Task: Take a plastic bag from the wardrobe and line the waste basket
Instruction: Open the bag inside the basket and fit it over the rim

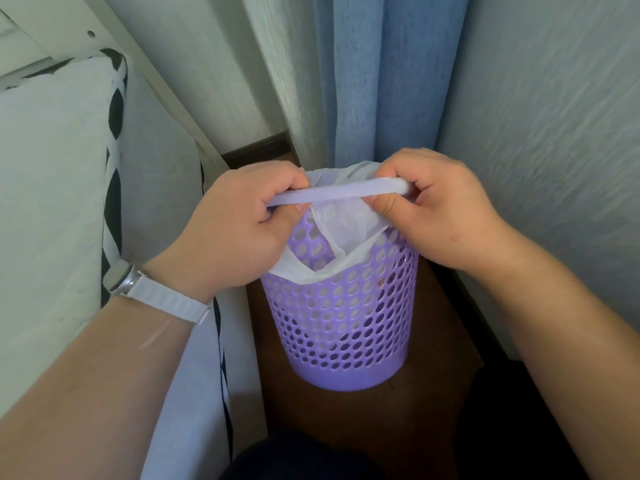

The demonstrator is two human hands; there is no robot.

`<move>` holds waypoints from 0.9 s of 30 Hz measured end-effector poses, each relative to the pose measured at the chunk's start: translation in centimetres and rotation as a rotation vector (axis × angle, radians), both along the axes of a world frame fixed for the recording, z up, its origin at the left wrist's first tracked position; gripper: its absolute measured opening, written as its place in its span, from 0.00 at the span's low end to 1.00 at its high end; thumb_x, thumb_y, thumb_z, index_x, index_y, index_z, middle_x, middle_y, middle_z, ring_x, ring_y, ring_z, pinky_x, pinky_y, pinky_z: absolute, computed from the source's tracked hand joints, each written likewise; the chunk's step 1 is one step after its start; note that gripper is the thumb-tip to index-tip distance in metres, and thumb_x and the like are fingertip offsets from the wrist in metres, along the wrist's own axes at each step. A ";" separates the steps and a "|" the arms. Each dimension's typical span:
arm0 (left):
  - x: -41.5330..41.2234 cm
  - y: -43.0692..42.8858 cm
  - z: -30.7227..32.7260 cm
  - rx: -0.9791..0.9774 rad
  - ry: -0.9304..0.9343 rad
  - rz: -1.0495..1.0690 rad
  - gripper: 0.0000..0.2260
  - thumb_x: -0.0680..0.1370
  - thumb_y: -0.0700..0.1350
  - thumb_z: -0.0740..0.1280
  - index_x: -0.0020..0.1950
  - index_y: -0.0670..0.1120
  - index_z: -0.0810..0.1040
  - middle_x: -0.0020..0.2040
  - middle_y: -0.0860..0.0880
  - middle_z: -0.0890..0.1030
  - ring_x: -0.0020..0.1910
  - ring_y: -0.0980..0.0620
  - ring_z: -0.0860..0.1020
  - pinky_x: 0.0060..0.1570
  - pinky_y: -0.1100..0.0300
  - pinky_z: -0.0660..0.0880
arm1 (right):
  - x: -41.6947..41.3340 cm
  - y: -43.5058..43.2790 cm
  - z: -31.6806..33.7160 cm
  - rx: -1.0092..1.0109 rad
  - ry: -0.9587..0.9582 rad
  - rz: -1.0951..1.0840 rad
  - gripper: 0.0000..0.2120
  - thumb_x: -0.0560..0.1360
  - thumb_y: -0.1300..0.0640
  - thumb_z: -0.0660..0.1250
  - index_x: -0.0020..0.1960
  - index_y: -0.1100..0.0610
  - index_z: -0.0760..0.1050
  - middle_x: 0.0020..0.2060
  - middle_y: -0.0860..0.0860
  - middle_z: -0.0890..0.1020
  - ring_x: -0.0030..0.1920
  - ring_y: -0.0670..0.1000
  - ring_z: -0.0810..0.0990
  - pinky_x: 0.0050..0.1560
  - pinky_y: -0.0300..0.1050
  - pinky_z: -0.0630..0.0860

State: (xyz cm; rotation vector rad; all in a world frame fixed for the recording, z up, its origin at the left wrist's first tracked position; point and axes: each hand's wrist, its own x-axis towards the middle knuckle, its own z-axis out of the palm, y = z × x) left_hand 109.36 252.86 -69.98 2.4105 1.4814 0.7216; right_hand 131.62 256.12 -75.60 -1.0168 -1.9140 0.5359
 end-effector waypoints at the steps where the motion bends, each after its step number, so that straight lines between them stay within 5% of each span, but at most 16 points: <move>1: 0.0 0.1 0.1 0.004 0.023 -0.022 0.06 0.76 0.43 0.62 0.47 0.44 0.78 0.38 0.49 0.76 0.38 0.55 0.73 0.39 0.59 0.69 | -0.2 -0.1 -0.1 0.008 -0.003 -0.027 0.10 0.73 0.50 0.64 0.38 0.56 0.76 0.33 0.48 0.77 0.37 0.47 0.72 0.41 0.51 0.71; 5: 1.0 -0.1 -0.1 0.030 0.164 -0.112 0.15 0.77 0.49 0.62 0.60 0.46 0.78 0.51 0.50 0.81 0.49 0.47 0.78 0.49 0.49 0.73 | -1.4 -0.5 -0.5 0.057 -0.032 -0.073 0.10 0.73 0.50 0.64 0.37 0.54 0.76 0.32 0.48 0.77 0.36 0.53 0.74 0.42 0.56 0.73; 10: 1.3 -0.3 -0.5 0.065 0.189 -0.096 0.09 0.76 0.44 0.60 0.51 0.44 0.78 0.41 0.51 0.79 0.41 0.49 0.75 0.40 0.55 0.68 | -2.9 -1.4 -0.8 0.120 -0.088 -0.075 0.09 0.75 0.50 0.66 0.38 0.53 0.75 0.33 0.44 0.72 0.35 0.52 0.72 0.42 0.52 0.71; 16: 0.2 0.1 -0.8 -0.018 0.136 0.002 0.12 0.74 0.45 0.56 0.51 0.46 0.77 0.44 0.50 0.79 0.44 0.45 0.77 0.43 0.48 0.74 | -1.3 -0.6 -0.4 0.056 -0.251 -0.034 0.19 0.71 0.37 0.62 0.52 0.49 0.79 0.43 0.48 0.80 0.48 0.52 0.78 0.65 0.55 0.65; 20: -0.4 0.5 -0.9 -0.021 0.097 0.052 0.10 0.74 0.42 0.58 0.49 0.46 0.77 0.42 0.51 0.78 0.42 0.51 0.74 0.43 0.53 0.71 | -0.3 0.4 -0.9 0.009 -0.178 -0.009 0.17 0.73 0.39 0.64 0.44 0.52 0.80 0.36 0.49 0.78 0.39 0.52 0.76 0.51 0.52 0.71; 24: -0.2 0.4 -0.9 -0.051 0.048 0.060 0.08 0.75 0.40 0.59 0.48 0.46 0.77 0.39 0.58 0.75 0.38 0.60 0.71 0.39 0.72 0.64 | -0.8 0.4 -1.5 -0.040 -0.042 -0.043 0.20 0.73 0.41 0.66 0.37 0.60 0.74 0.32 0.52 0.75 0.36 0.53 0.73 0.39 0.54 0.71; 27: -0.3 0.2 -0.4 -0.144 0.001 0.076 0.07 0.75 0.42 0.59 0.47 0.50 0.76 0.36 0.56 0.76 0.37 0.58 0.74 0.34 0.65 0.70 | -1.2 0.2 -1.9 -0.044 -0.016 -0.076 0.22 0.73 0.39 0.65 0.36 0.58 0.73 0.31 0.50 0.74 0.36 0.52 0.72 0.38 0.55 0.71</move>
